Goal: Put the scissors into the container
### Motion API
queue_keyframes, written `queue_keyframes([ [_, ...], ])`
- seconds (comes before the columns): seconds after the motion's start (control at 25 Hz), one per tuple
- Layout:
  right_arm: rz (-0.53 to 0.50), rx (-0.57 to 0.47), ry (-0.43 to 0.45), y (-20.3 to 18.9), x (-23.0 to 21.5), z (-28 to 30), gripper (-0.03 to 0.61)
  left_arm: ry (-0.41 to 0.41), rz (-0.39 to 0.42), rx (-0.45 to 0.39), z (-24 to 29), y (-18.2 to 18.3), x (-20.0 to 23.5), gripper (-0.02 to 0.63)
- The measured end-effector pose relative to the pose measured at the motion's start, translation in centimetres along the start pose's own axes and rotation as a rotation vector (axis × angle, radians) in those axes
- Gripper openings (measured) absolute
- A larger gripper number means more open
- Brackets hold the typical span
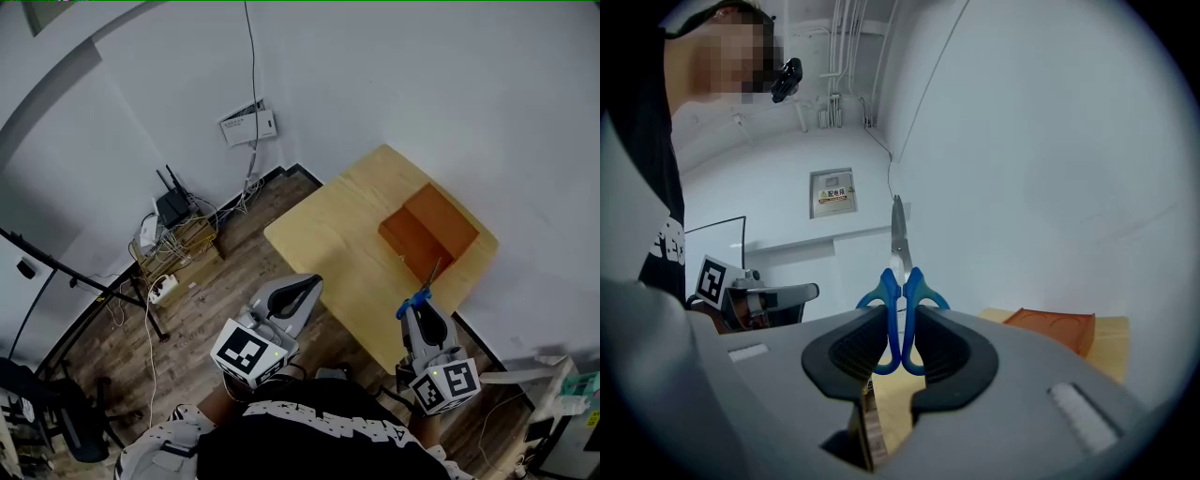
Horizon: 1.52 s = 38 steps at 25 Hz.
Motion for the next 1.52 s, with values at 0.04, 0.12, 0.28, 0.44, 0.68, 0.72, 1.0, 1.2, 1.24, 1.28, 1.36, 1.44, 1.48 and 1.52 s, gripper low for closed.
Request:
queue_keyframes([
  [0.04,0.002,-0.002,0.007,0.1,-0.4,0.1,0.106,0.004,0.003,0.002,0.3,-0.1,-0.1,0.002],
  [0.12,0.009,-0.006,0.022,0.1,-1.0,0.5,0.106,0.021,0.008,0.016,0.7,-0.5,-0.1,0.002],
  [0.28,0.027,-0.004,0.041,-0.2,-1.9,0.9,0.106,0.046,0.018,0.030,1.3,-0.7,0.1,0.002],
  [0.44,0.031,-0.004,0.058,-0.3,-2.6,0.9,0.106,0.055,0.023,0.027,1.8,-0.8,-0.5,0.002],
  [0.68,0.034,-0.025,0.044,0.0,-3.4,0.0,0.106,0.038,0.030,0.018,2.9,-0.6,-1.3,0.002],
  [0.72,0.033,-0.029,0.040,0.1,-3.5,-0.2,0.106,0.032,0.030,0.016,3.1,-0.6,-1.5,0.002],
  [1.0,0.028,-0.056,-0.005,0.9,-5.1,-2.0,0.104,-0.026,0.024,0.019,5.3,-1.0,-3.2,0.002],
  [1.2,0.030,-0.070,-0.058,1.0,-6.3,-3.4,0.106,-0.079,0.029,0.014,6.9,-1.1,-4.1,0.002],
  [1.24,0.031,-0.070,-0.068,0.9,-6.5,-3.7,0.105,-0.085,0.034,0.012,7.1,-1.0,-4.3,0.002],
  [1.28,0.031,-0.068,-0.075,0.8,-6.7,-3.8,0.106,-0.087,0.034,0.008,7.1,-0.9,-4.3,0.002],
  [1.36,0.029,-0.066,-0.084,0.7,-6.9,-3.9,0.105,-0.085,0.025,0.003,7.2,-0.9,-4.1,0.002],
  [1.44,0.030,-0.065,-0.089,0.4,-6.8,-3.9,0.104,-0.087,0.019,0.015,7.2,-1.2,-3.8,0.002],
  [1.48,0.029,-0.062,-0.093,0.3,-6.8,-3.9,0.106,-0.090,0.017,0.020,7.1,-1.3,-3.7,0.002],
  [1.52,0.028,-0.057,-0.097,0.2,-6.8,-3.9,0.106,-0.091,0.013,0.020,7.2,-1.4,-3.7,0.002],
])
Point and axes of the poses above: the fingertips, and each gripper's own axes: z forward along the fingers, x to its left, y out of its top, the point moved 2 cm from there along -z, backward along the fingers, and after that the axes turned 12 degrees about -x, right-handed, at the moved point
